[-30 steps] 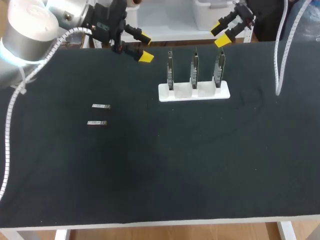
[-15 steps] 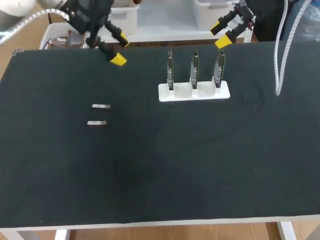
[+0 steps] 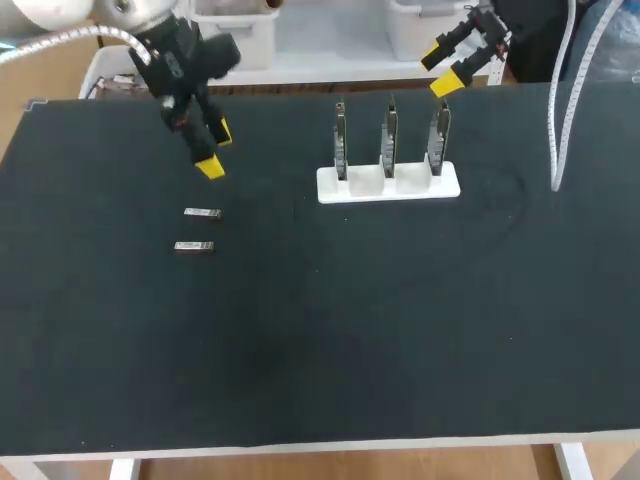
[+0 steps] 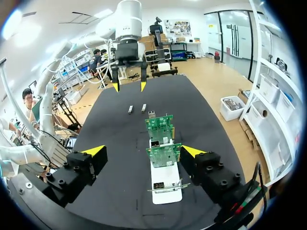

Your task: Pick up the optical module with the left hand, and insert it into the network port with the right hand.

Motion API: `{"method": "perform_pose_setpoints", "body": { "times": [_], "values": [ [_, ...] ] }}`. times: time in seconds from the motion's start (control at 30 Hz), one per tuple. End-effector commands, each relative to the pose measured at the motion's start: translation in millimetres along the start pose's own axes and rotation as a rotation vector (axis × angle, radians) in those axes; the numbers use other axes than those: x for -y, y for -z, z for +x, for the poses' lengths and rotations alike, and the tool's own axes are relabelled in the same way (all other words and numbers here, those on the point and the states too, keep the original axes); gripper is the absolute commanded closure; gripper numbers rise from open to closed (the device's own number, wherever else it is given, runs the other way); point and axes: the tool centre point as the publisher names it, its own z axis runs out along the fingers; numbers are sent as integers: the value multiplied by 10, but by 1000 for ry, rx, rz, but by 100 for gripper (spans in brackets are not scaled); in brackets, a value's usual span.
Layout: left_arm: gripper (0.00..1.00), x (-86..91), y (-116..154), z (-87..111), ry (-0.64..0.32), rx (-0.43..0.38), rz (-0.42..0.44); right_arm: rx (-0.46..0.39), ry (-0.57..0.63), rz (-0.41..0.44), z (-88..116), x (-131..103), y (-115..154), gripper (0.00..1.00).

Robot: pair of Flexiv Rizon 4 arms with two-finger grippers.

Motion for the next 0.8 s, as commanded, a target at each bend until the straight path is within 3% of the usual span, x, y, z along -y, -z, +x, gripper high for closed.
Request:
{"method": "perform_pose_setpoints", "body": {
  "times": [0.03, 0.5, 0.8],
  "values": [
    [0, 39, -124, -11, -8, -103, -5, -3, -1, -175, -21, 80, 17, 0],
    [0, -35, -215, 244, -37, -267, -52, -3, -1, -175, -21, 80, 17, 0],
    [0, -119, -188, 303, -17, -264, -87, -3, -1, -175, -21, 80, 17, 0]
  ]
}}
